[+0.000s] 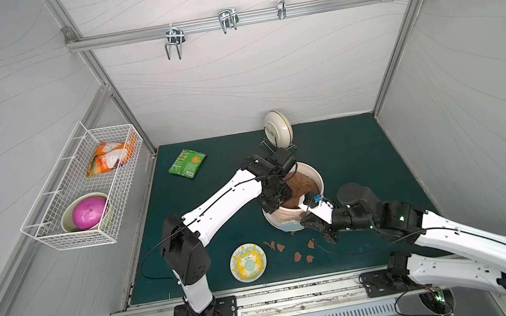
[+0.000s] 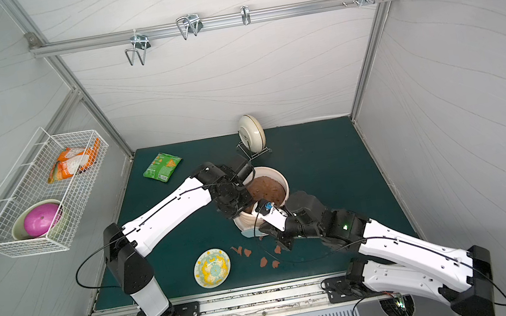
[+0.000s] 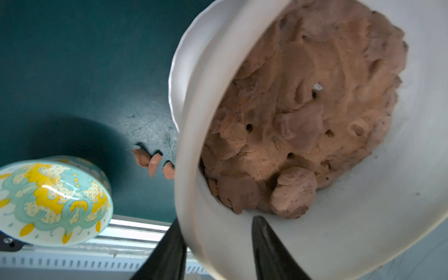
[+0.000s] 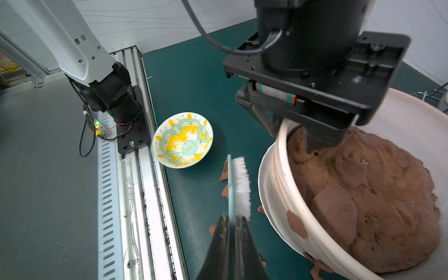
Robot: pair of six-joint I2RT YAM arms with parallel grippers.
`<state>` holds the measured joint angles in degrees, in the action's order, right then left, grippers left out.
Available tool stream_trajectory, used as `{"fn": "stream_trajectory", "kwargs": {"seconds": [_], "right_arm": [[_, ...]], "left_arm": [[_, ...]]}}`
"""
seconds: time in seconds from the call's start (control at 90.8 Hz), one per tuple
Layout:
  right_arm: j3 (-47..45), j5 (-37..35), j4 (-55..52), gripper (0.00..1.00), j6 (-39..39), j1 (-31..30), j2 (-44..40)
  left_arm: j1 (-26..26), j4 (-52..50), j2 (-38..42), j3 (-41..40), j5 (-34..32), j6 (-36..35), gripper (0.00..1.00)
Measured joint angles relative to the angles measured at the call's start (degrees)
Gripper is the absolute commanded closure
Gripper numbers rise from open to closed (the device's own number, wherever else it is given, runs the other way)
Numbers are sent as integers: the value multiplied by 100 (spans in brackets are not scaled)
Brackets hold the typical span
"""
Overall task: Scrub the dried mud off the ceramic pot
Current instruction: Rotate the pot on the tray.
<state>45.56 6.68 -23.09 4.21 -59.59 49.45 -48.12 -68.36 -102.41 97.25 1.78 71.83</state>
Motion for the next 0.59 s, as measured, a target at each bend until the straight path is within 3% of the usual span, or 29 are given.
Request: {"fn": "stream_trajectory", "kwargs": {"seconds": [0.22, 0.594], "right_arm": [[-28, 9, -2, 100, 0, 0, -26], [48, -289, 175, 100, 2, 0, 284]], "left_arm": [[-11, -221, -94, 42, -28, 249, 80], [90, -280, -127, 98, -160, 306, 86]]}}
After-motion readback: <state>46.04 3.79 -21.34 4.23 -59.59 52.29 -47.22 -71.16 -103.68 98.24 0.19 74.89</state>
